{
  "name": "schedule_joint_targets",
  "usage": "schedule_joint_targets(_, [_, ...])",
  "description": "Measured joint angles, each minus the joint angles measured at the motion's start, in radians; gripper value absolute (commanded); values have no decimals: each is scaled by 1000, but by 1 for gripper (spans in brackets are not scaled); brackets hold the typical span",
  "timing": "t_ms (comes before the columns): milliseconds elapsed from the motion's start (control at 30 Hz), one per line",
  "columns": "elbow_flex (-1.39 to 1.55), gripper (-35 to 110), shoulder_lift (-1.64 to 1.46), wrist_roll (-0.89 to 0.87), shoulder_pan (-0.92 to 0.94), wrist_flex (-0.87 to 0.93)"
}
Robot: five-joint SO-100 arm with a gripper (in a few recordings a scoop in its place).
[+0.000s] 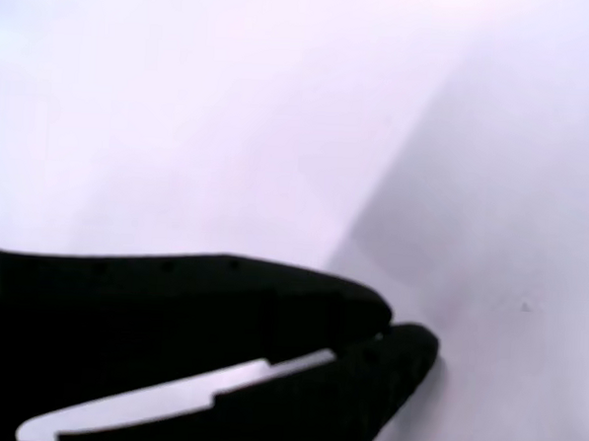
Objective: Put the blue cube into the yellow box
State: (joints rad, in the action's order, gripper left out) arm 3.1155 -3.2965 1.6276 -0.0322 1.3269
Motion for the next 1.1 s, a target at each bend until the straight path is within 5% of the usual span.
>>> schedule_joint_targets(367, [-316,31,531,-25,-20,-305])
schedule_joint_targets(1100, [-1373,41,1643,-141,8,-318])
